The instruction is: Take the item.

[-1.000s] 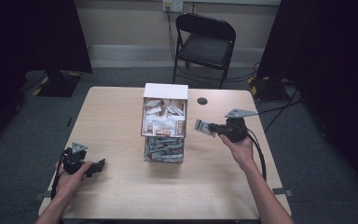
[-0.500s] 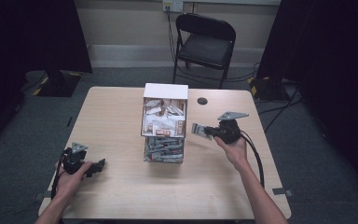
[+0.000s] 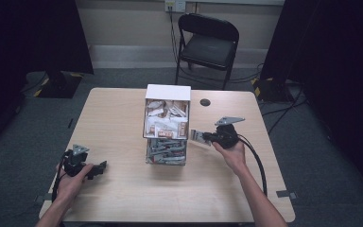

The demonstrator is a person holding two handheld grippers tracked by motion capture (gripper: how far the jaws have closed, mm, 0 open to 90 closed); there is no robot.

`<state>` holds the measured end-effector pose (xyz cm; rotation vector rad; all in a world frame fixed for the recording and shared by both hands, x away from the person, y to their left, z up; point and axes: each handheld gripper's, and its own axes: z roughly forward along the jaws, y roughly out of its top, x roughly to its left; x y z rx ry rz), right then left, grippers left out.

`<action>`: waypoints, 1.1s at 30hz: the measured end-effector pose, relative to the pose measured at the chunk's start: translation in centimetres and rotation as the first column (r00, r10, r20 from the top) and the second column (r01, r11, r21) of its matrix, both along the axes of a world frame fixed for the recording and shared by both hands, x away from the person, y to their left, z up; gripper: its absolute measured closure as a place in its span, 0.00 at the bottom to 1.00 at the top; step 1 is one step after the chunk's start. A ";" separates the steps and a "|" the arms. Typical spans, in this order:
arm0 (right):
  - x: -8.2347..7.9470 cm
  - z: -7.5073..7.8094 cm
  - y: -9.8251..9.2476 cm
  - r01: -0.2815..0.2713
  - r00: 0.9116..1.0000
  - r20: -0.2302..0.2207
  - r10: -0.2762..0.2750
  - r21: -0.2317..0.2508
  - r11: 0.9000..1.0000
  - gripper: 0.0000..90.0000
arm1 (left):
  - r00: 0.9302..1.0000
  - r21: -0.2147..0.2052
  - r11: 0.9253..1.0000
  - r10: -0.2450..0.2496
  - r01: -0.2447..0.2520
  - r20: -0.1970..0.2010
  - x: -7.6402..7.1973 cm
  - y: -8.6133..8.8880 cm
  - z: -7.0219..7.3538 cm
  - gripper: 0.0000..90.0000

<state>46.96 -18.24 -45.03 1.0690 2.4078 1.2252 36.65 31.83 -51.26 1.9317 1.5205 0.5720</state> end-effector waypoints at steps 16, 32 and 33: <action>0.4 -1.6 0.3 0.011 1.000 -0.026 -0.011 0.001 1.000 1.00 | 1.000 0.000 1.000 0.000 0.000 0.000 0.0 0.0 0.0 0.00; 1.1 -2.2 -0.1 0.063 0.998 -0.019 -0.063 -0.003 0.998 0.95 | 1.000 0.001 1.000 0.000 0.000 0.000 0.0 0.0 0.0 0.00; 1.2 -2.3 -0.1 0.064 0.998 -0.018 -0.064 -0.003 0.998 0.93 | 1.000 0.000 1.000 0.000 0.000 0.000 0.0 0.0 0.0 0.00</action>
